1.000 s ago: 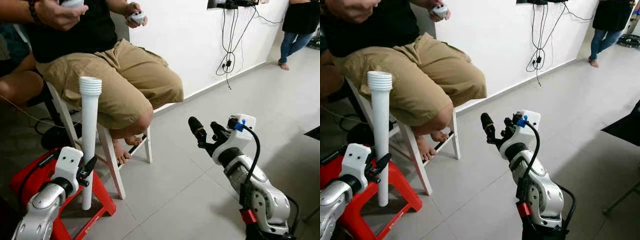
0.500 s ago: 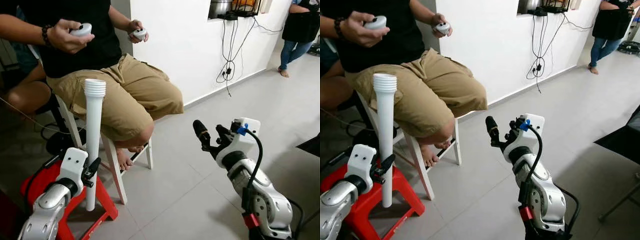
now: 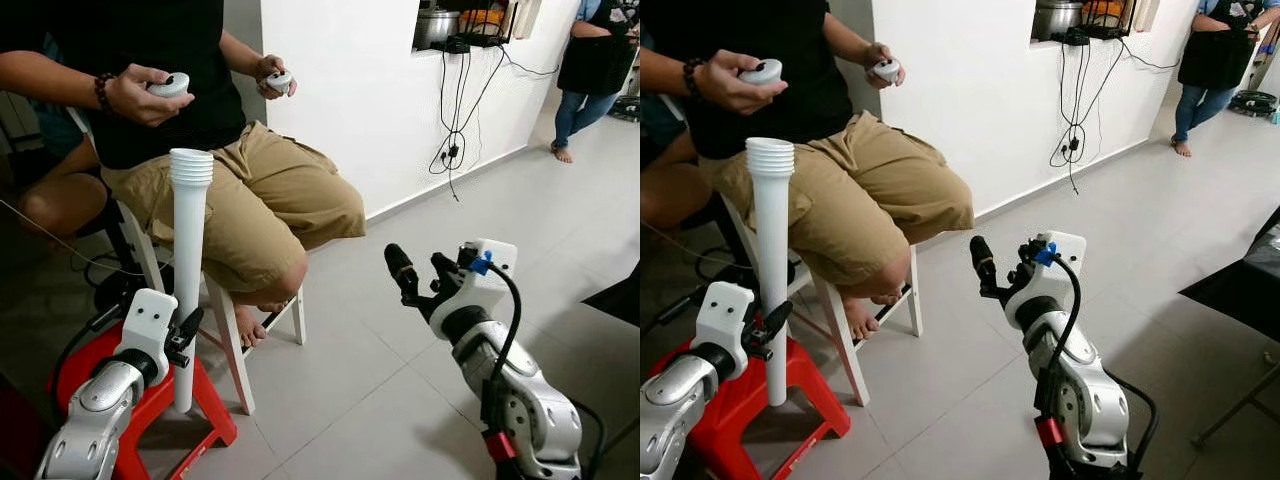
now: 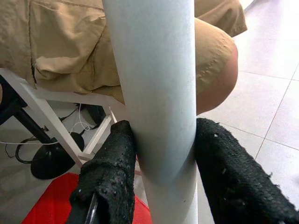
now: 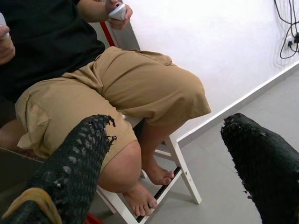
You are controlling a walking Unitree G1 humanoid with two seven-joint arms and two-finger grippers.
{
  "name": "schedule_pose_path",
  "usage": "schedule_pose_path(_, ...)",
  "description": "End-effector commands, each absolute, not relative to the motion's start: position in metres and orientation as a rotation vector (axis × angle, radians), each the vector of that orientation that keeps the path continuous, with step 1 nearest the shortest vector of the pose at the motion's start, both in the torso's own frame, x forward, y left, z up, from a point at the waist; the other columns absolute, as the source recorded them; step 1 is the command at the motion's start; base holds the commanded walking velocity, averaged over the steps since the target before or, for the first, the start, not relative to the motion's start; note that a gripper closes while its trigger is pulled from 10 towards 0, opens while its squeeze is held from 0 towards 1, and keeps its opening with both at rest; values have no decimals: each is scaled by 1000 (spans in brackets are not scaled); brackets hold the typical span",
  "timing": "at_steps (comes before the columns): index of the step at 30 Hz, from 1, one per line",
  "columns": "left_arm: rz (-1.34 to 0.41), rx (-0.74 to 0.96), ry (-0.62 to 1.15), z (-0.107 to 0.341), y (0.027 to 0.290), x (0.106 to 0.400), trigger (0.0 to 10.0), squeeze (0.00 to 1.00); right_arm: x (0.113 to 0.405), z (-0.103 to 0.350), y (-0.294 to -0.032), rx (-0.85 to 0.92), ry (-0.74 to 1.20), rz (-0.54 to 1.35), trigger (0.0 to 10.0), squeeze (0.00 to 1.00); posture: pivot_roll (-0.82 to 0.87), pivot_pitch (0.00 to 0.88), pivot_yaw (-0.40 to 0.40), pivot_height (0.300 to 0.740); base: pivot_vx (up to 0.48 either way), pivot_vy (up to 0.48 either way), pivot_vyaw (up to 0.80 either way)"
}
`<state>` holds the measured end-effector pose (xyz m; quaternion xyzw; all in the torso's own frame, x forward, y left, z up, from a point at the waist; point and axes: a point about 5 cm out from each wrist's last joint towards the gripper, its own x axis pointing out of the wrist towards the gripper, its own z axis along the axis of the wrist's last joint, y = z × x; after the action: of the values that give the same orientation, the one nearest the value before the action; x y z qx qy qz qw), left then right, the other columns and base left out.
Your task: Building children table
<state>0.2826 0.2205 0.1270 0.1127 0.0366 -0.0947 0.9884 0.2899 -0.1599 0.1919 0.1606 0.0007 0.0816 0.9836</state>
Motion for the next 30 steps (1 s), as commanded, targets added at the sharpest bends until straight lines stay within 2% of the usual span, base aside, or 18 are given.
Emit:
schedule_pose_path(1, -185, 231, 72, 127, 220, 283, 10000, 0, 289, 186, -161, 323, 10, 149, 10000, 0, 11, 0, -47, 740, 0, 0, 0)
schedule_pose_path(8, -188, 235, 66, 128, 218, 284, 10000, 0, 289, 184, -164, 299, 3, 126, 10000, 0, 12, 0, -51, 740, 0, 0, 0)
schedule_pose_path(22, -204, 263, 55, 127, 212, 286, 10000, 0, 290, 180, -171, 276, 9, 89, 10000, 0, 14, 0, -53, 740, 0, 0, -800)
schedule_pose_path(30, -159, 315, 88, 126, 213, 292, 10000, 0, 292, 173, -181, 226, 35, 6, 10000, 0, 15, 0, -54, 740, 0, 0, -800)
